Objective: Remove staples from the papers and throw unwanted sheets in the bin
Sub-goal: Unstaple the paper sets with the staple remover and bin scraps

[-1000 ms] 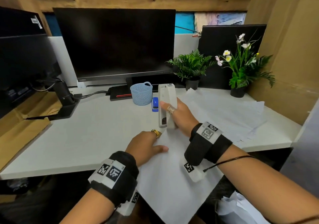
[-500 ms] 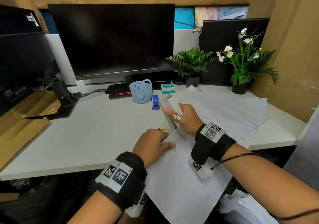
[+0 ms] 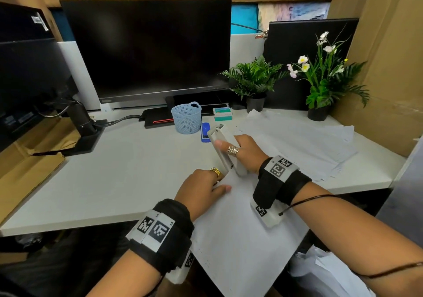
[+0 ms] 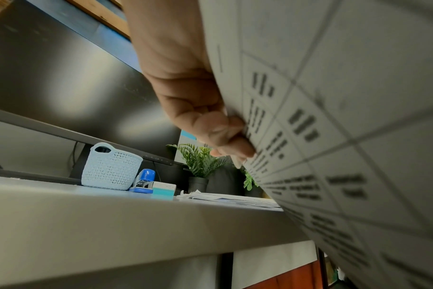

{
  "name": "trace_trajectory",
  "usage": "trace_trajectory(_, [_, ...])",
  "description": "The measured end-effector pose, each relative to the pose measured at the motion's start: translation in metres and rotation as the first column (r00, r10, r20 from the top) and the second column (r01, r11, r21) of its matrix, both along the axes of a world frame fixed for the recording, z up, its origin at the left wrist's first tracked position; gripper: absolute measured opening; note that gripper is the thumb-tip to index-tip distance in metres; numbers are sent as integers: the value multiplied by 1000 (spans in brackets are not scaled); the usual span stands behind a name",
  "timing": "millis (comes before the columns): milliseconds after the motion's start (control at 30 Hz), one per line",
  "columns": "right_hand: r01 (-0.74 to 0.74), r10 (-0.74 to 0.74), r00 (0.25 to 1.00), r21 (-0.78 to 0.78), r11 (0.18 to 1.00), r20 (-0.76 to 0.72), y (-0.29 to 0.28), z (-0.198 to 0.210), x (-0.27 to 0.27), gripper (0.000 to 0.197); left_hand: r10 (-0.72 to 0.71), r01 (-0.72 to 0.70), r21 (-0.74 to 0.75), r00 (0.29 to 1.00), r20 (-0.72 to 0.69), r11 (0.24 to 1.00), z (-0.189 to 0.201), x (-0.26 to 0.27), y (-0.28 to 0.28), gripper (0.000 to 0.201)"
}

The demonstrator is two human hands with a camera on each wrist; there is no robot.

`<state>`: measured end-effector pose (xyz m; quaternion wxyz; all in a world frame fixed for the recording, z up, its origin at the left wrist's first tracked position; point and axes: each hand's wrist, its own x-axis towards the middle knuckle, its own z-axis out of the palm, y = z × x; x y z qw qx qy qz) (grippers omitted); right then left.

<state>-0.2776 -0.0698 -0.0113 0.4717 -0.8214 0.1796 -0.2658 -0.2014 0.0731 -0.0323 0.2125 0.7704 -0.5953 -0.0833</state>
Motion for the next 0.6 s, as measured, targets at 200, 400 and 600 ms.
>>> trace_trajectory(200, [51, -52, 997, -27, 998, -47, 1, 17, -12, 28, -13, 12, -10, 998, -58, 1000, -2, 2, 8, 34])
trace_trajectory(400, [39, -43, 999, -112, 993, -33, 2, 8, -7, 25, -24, 24, -15, 999, -47, 1000, -5, 6, 11, 22])
trace_trajectory(600, [115, -121, 991, -108, 988, -51, -2, 2, 4, 32, -15, 15, -29, 1000, 4, 999, -6, 10, 11, 23])
